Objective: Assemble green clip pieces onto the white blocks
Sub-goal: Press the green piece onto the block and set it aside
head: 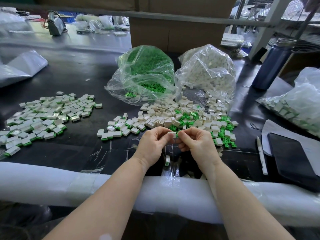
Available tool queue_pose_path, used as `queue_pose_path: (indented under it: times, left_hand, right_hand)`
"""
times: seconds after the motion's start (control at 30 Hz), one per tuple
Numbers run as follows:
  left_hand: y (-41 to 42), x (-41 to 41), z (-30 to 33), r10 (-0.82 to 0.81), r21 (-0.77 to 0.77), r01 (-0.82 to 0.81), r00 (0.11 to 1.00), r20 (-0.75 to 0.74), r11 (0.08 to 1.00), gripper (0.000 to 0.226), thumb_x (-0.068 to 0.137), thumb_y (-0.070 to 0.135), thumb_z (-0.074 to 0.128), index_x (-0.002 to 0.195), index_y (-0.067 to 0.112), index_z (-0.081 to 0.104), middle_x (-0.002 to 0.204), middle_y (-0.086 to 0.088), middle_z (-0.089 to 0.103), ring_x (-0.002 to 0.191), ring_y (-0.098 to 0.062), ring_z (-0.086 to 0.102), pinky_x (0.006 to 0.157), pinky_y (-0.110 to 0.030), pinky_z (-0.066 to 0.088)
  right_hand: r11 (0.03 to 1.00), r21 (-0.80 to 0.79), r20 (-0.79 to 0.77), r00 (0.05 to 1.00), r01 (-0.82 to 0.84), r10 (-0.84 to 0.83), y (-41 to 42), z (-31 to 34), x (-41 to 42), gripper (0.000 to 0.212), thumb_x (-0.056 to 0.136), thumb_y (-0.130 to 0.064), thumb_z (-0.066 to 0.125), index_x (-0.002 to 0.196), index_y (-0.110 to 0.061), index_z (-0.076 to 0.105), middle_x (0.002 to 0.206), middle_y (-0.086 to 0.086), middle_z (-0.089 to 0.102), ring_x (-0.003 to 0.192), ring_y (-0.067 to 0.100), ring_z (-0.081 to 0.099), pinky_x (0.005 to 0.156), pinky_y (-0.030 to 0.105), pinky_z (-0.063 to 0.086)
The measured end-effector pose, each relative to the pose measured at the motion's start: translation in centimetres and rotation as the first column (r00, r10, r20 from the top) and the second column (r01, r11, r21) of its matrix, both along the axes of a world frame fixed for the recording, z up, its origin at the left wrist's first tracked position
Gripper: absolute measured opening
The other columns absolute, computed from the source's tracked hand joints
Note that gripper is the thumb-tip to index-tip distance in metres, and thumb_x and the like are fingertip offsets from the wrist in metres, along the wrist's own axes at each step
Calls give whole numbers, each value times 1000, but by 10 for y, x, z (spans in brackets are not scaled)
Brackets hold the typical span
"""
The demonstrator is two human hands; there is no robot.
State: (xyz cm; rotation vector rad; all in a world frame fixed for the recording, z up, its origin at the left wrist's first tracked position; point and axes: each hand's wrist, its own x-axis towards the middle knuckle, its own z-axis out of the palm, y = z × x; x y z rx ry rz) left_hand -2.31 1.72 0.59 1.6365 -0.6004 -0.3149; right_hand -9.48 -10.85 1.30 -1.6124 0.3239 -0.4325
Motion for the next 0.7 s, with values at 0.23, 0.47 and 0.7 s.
queue_pose_path:
  times: [0.23,0.47,0.7]
  left_hand:
    - [1,-1,3,-20,106,19,1000,8,994,13,91,16,57,80,19,63,71,-1,66,70,-12,61,82,-34,51]
    - [3,-3,5,-41,191,32,998,42,981,12,91,19,58,85,11,65,86,-19,68,85,-37,62,87,-51,48]
    - [3,-2,4,-71,239,51,995,76,970,12,91,22,58,85,14,65,75,-3,63,72,-15,54,82,-43,47]
  right_hand:
    - [998,-70,-39,999,-2,-1,3,0,1,19,90,-7,59,71,-9,62,53,-3,61,47,5,54,48,16,46]
    - [988,-151,-93,996,-10,-4,3,-1,1,19,90,-9,59,72,-9,62,55,-2,58,46,3,50,47,15,43]
    - [985,-172,-114,993,-13,-7,2,-3,2,19,90,-10,60,70,-10,61,55,-2,56,46,3,49,46,14,41]
